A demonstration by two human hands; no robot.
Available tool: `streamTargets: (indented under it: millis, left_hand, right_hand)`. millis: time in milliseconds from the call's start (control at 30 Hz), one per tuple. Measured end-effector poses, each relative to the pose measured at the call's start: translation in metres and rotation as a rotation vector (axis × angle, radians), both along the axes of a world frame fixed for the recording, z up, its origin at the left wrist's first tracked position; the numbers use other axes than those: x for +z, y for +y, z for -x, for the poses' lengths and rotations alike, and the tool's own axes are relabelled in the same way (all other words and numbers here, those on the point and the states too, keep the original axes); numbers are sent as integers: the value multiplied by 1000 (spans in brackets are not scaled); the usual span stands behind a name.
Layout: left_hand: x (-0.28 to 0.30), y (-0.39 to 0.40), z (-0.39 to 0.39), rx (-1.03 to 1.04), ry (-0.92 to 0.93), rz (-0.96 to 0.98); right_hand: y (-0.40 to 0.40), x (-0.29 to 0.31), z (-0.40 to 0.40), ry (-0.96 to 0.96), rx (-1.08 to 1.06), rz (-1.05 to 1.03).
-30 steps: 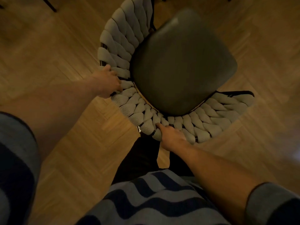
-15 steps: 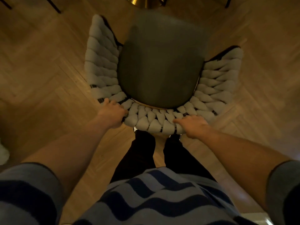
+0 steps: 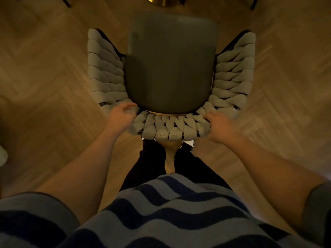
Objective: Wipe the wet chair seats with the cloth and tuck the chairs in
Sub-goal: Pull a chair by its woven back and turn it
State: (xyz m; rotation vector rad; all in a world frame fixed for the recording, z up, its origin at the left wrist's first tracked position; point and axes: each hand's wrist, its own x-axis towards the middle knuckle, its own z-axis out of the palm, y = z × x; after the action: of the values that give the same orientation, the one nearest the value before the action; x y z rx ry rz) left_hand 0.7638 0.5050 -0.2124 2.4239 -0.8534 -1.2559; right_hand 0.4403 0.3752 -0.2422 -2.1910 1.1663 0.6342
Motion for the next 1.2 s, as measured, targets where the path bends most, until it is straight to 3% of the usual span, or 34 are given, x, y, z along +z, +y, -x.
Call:
streamTargets:
  millis: [67,133,200,267,333,500,700,1200]
  left_hand:
    - [1,7,0,511,-196,94]
    - [-4,15,2,842,-216,2]
    - [-16,22,6,1125,116,-96]
    - [-21,25,14,1204,453,-119]
    - [-27,24,18,1149,485,-119]
    - [-34,20,14,1135,402,-35]
    - [-25,-28,-1,1124,395,21]
    - [-27,-186,-102,1042,492,-28]
  right_hand:
    - [13,7,7,-251,-442,196]
    - [26,8,8,-247,-952,211]
    - [29,-5,4,-175,-1401,-93]
    - [24,-17,-2,-250,-1617,-429]
    - [13,-25,-5,-277,-1631,-525]
    - [-2,-38,-8,-147,-1469,-465]
    - [-54,-38,-29,-200,-1423,-427]
    - [-213,-23,-128,-274,-1524,-327]
